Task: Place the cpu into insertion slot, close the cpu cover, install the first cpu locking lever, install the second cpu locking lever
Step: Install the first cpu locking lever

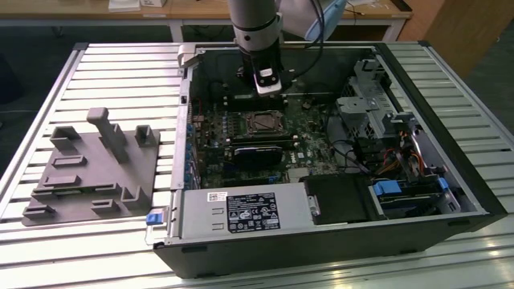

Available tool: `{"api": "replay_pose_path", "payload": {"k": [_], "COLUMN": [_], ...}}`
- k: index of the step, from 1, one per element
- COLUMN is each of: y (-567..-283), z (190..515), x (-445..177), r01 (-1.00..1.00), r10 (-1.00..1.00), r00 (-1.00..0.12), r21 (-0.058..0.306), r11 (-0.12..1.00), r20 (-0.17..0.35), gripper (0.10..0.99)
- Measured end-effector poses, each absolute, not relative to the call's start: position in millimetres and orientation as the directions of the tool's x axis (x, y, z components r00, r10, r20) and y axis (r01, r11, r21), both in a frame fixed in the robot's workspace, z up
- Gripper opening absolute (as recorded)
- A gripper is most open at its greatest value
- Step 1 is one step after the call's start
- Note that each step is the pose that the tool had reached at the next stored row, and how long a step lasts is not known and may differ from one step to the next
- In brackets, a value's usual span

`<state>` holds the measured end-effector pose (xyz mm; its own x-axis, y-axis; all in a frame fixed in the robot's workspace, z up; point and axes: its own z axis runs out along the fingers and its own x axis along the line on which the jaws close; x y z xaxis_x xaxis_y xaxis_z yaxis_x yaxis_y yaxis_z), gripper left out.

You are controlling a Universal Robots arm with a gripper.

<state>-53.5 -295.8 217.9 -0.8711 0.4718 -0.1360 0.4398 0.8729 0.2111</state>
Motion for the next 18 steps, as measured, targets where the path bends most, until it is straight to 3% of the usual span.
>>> {"api": "replay_pose_path", "payload": {"k": [4,12,18], "y": [-296,-299,-308], "z": [218,217,217], "x": [-54,-53,-53], "r01": [0.441,0.446,0.448], "r10": [0.471,0.461,0.457], "r00": [-0.872,-0.876,-0.878], "r21": [0.203,0.127,0.093], "r11": [0.874,0.886,0.889], "r20": [-0.136,-0.140,-0.142], "gripper": [0.106,0.106,0.106]}}
